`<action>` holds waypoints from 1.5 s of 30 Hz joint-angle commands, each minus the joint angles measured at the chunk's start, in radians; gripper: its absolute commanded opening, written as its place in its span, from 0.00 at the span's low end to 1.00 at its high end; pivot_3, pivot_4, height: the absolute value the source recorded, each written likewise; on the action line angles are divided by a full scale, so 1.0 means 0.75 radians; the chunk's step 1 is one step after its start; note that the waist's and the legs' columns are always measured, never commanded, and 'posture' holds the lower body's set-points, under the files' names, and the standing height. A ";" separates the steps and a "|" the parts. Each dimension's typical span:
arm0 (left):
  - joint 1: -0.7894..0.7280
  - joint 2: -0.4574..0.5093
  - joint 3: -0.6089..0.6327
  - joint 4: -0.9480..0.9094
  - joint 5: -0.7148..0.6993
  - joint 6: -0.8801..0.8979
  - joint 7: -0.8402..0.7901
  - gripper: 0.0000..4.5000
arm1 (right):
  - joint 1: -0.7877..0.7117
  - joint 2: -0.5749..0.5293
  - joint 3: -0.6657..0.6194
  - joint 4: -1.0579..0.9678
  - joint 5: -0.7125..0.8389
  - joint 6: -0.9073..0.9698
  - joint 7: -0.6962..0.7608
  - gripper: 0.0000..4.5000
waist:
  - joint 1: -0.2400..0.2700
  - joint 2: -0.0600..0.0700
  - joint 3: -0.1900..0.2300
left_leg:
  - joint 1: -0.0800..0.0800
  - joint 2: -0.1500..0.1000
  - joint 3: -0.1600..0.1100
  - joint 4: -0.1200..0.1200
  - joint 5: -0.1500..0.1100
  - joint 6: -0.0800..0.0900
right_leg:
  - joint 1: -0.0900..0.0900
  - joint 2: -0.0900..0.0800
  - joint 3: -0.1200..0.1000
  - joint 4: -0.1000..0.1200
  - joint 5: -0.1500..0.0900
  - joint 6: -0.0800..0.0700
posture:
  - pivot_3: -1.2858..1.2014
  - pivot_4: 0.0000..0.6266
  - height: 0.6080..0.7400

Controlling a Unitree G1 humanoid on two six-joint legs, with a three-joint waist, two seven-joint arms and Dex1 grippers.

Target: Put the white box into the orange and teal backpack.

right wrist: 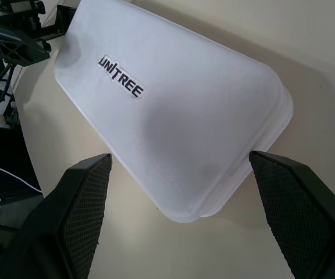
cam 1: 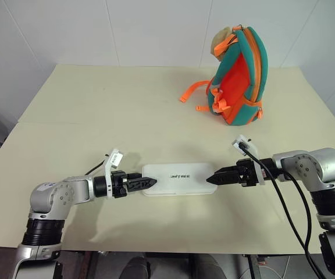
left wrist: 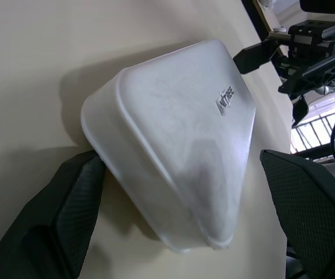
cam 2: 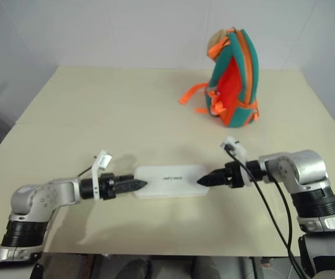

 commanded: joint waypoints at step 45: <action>-0.078 0.052 0.189 0.087 -0.252 0.458 -0.177 0.31 | 0.098 -0.161 -0.134 0.014 -0.028 -0.364 0.157 1.00 | -0.008 0.000 0.000 | -0.001 0.000 0.001 -0.002 0.000 -0.001 | -0.002 0.000 0.001 -0.003 0.000 0.001 | 0.52 0.24 1.00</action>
